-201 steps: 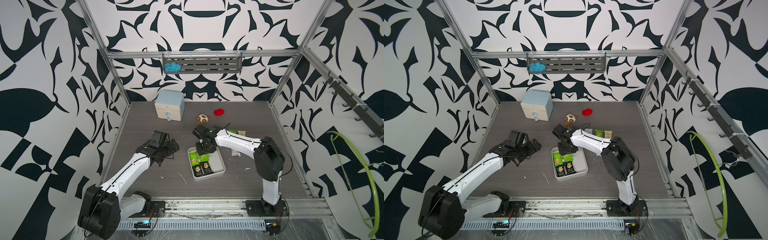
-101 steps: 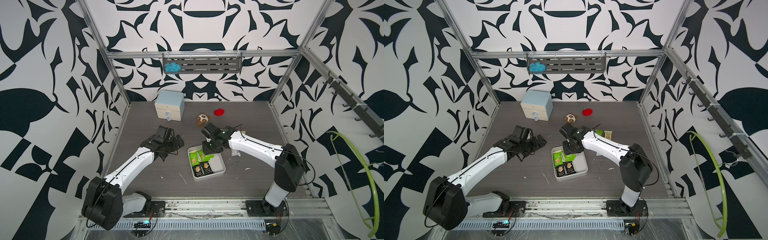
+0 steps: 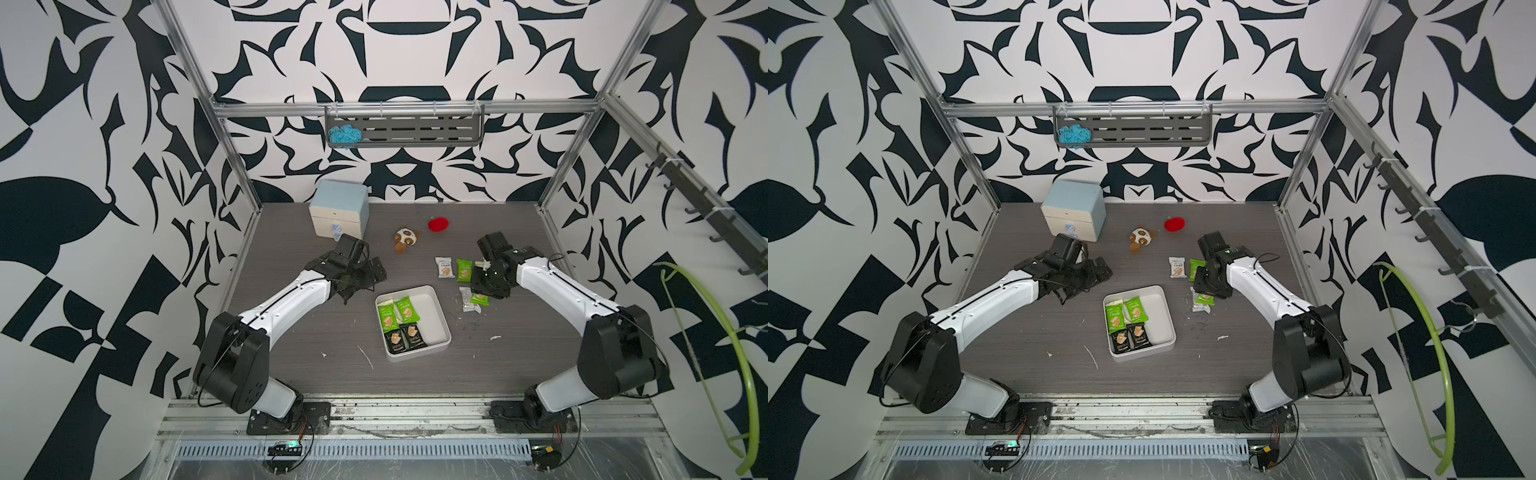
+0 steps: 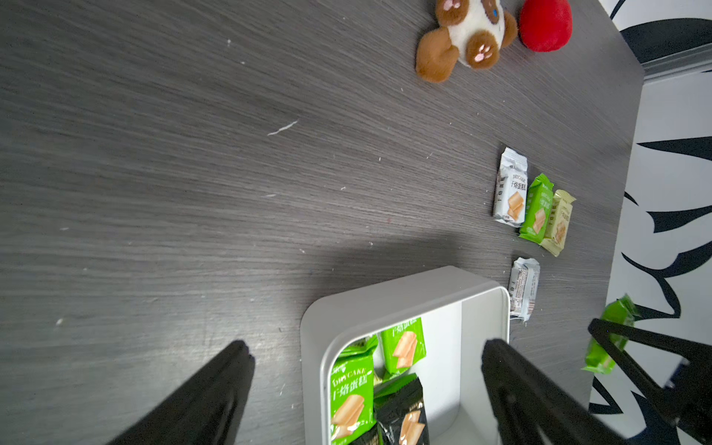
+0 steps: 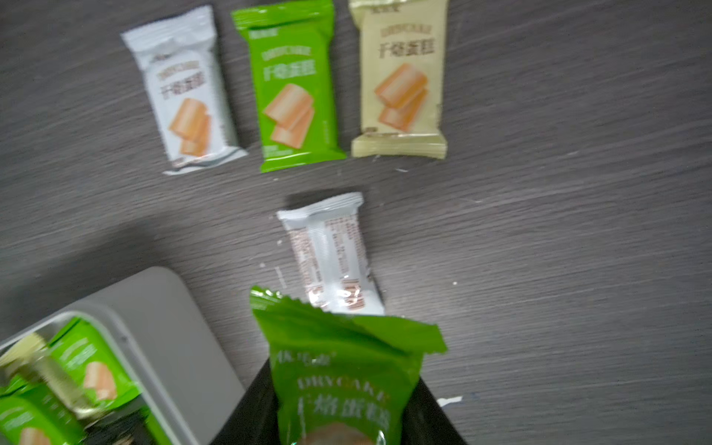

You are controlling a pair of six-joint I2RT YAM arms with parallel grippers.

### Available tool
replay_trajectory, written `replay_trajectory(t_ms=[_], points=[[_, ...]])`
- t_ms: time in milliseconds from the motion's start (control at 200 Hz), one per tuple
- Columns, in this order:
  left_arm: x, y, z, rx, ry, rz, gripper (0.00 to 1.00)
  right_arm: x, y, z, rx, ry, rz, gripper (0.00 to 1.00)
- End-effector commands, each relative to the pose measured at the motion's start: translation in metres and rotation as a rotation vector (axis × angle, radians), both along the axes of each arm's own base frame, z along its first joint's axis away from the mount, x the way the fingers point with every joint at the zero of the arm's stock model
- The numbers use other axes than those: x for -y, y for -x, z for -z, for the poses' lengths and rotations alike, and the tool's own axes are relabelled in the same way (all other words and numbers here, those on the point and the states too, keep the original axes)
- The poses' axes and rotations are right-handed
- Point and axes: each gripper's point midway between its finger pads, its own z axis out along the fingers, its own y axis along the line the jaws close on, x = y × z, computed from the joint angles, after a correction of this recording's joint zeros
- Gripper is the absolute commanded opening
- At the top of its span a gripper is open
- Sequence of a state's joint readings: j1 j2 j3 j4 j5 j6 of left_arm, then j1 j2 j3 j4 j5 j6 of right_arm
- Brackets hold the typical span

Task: Take the cookies out of the storage box
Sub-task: Place the cookie at the center of the board.

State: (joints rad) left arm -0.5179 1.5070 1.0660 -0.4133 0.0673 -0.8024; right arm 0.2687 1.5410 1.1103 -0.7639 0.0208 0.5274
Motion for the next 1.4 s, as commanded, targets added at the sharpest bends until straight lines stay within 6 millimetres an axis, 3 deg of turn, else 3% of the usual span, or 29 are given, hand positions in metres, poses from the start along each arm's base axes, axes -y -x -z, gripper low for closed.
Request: replay_trajectory(t_ms=[0, 315, 640, 860, 1090, 1395], points=[[0.009, -0.008, -0.003, 0.011, 0.003, 0.033, 0.99, 0.017, -0.013, 0.001, 0.02, 0.041, -0.01, 0.43], [0.017, -0.02, 0.007, -0.006, -0.005, 0.04, 0.99, 0.053, -0.02, 0.041, -0.087, 0.061, 0.046, 0.43], [0.022, -0.028, 0.013, -0.019, -0.01, 0.039, 0.99, 0.057, -0.017, 0.071, -0.153, 0.038, 0.057, 0.43], [0.022, -0.029, 0.014, -0.022, -0.011, 0.039, 0.99, 0.058, -0.016, 0.079, -0.169, 0.037, 0.058, 0.47], [0.02, -0.027, 0.014, -0.021, -0.017, 0.04, 0.99, 0.057, -0.016, 0.069, -0.15, 0.026, 0.061, 0.58], [0.016, -0.023, 0.013, -0.014, -0.023, 0.039, 0.99, 0.055, -0.015, 0.019, -0.065, 0.026, 0.051, 0.62]])
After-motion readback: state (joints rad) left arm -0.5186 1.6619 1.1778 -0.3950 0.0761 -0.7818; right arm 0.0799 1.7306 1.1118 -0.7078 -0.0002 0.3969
